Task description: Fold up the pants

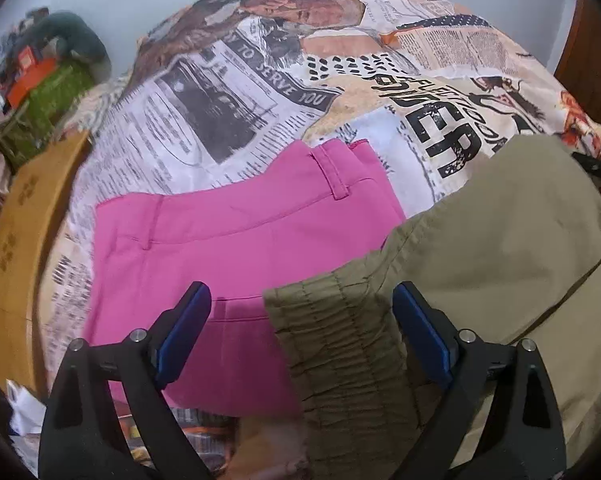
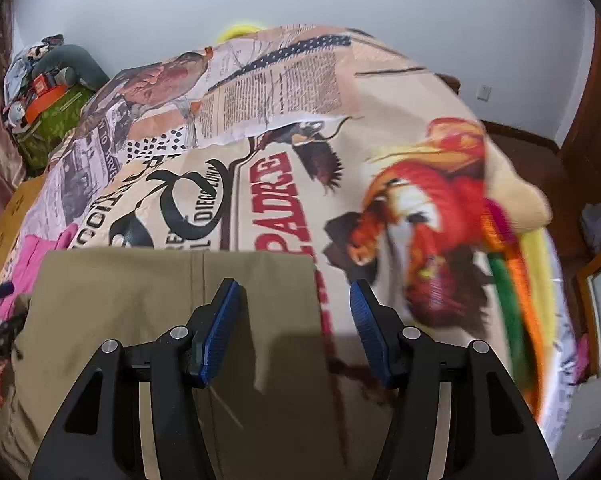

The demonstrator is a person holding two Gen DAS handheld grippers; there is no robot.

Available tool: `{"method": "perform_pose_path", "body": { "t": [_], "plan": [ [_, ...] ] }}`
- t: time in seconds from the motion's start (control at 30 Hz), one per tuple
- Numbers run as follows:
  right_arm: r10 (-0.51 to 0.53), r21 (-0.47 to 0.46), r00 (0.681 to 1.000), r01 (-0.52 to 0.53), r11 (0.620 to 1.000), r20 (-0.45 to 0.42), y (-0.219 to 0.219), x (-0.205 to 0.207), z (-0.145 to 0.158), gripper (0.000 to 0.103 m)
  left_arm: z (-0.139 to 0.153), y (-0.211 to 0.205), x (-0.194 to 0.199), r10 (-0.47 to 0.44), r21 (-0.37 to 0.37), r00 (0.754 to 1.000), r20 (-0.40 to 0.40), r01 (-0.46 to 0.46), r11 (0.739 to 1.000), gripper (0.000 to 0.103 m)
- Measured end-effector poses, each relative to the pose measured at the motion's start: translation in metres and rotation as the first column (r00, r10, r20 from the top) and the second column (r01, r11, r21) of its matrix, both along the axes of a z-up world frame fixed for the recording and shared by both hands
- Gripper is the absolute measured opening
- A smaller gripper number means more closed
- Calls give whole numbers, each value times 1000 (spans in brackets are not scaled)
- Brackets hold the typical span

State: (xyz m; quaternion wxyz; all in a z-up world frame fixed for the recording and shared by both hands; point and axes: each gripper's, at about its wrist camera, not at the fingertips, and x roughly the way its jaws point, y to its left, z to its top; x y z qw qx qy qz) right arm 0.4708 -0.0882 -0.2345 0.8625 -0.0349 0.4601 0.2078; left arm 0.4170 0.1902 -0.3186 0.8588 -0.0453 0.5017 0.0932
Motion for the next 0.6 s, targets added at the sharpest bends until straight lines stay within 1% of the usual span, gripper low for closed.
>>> {"method": "perform_pose_path", "body": {
  "t": [0.03, 0.07, 0.1, 0.13, 0.17, 0.2, 0.23, 0.27, 0.3, 0.37, 0.43, 0.53, 0.6],
  "plan": [
    [-13, 14, 1000, 13, 1000, 0, 2, 2, -1, 53, -2, 2, 2, 2, -33, 1000, -9, -2, 999, 87],
    [-18, 22, 1000, 18, 1000, -3, 4, 3, -2, 53, -4, 3, 3, 1, -64, 1000, -16, -2, 998, 79],
    [-21, 25, 1000, 21, 999, -9, 6, 4, -3, 52, -6, 3, 3, -4, -108, 1000, -22, 1, 994, 69],
    [-14, 35, 1000, 15, 999, -12, 7, 4, -3, 43, -6, 3, 4, -13, -133, 1000, -26, 9, 991, 63],
    [-7, 36, 1000, 8, 999, -15, 9, 2, -2, 38, -5, 1, 4, -15, -124, 1000, -27, 12, 992, 63],
    [-10, 24, 1000, 10, 1000, -8, 11, 2, -1, 36, -3, -2, 3, -16, -101, 1000, -22, 14, 995, 60],
    [-6, 8, 1000, 6, 1000, 2, 14, 0, 0, 27, -2, -4, 2, -19, -86, 1000, -23, 17, 996, 58],
    [0, -1, 1000, 0, 1000, 9, 15, -2, 1, 15, 0, -6, 2, -19, -71, 1000, -23, 18, 997, 57],
    [4, -10, 1000, -4, 1000, 16, 15, -4, 3, 10, 1, -8, 1, -18, -54, 1000, -21, 17, 998, 54],
    [7, -14, 1000, -7, 1000, 26, 15, -7, 6, 10, 7, -8, -2, 4, -34, 1000, 0, -4, 999, 52],
    [0, -23, 998, 1, 1000, 64, 14, -16, 13, 9, 14, -8, -7, 36, -23, 999, 21, -36, 999, 50],
    [-1, -7, 994, 2, 1000, 106, 9, -26, 30, 9, 28, -12, -15, 59, 28, 997, 57, -61, 998, 50],
    [-6, 13, 990, 4, 1000, 139, 2, -32, 49, 9, 42, -15, -20, 55, 67, 995, 84, -61, 996, 49]
  ]
}}
